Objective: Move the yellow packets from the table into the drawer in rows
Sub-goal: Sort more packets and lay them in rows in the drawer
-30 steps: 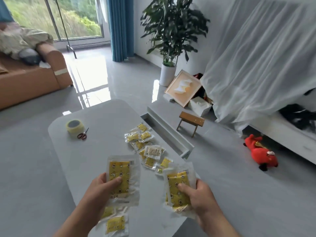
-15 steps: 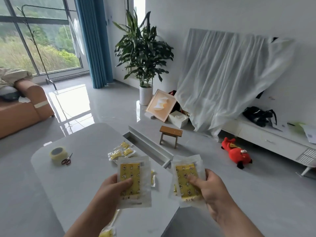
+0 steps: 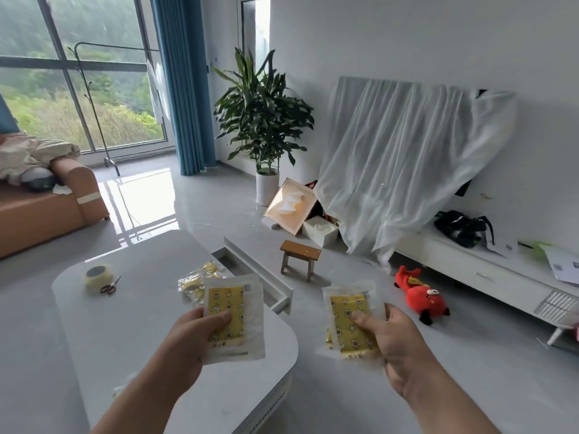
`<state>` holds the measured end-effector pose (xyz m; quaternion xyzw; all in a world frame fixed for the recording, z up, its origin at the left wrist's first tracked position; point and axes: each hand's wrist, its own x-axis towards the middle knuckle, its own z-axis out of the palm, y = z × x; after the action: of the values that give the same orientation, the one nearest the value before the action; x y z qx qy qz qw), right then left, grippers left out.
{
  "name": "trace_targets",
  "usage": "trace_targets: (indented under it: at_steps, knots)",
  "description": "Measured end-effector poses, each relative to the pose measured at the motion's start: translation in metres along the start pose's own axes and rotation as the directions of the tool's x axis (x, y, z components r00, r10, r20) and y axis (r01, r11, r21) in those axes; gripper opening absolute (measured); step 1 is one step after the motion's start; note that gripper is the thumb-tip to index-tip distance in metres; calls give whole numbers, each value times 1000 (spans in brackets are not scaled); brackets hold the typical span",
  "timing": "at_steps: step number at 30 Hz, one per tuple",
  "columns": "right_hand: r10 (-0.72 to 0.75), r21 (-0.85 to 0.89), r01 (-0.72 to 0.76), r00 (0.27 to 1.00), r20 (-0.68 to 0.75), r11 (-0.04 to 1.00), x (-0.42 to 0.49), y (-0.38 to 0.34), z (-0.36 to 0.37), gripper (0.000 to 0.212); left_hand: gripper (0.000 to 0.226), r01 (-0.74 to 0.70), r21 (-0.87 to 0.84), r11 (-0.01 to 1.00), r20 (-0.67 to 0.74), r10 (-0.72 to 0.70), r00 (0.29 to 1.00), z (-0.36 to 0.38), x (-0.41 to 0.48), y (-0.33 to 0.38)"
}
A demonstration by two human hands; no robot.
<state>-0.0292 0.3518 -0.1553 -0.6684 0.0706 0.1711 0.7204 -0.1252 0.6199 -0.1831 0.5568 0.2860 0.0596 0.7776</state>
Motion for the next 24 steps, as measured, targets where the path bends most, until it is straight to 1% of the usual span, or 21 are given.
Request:
trace_targets:
  at_steps: [5, 10, 15, 20, 24]
  knots:
    - [34, -5, -34, 999, 20, 999, 11, -4, -44, 20, 19, 9, 34, 999, 18, -10, 1000, 40, -2, -10]
    - [58, 26, -58, 998, 10, 998, 52, -9, -63, 23, 20, 4, 52, 999, 11, -4, 1000, 69, 30, -8]
    - [56, 19, -56, 998, 1, 998, 127, -28, -67, 22, 15, -10, 27, 1000, -5, 10, 1000, 97, 97, -3]
    - [71, -42, -69, 996, 59, 997, 220, -58, -51, 24, 18, 3, -28, 1000, -57, -5, 998, 116, 178, 13]
    - [93, -70, -87, 991, 100, 994, 287, -82, -28, 22, 17, 9, -22, 1000, -83, -11, 997, 128, 234, 35]
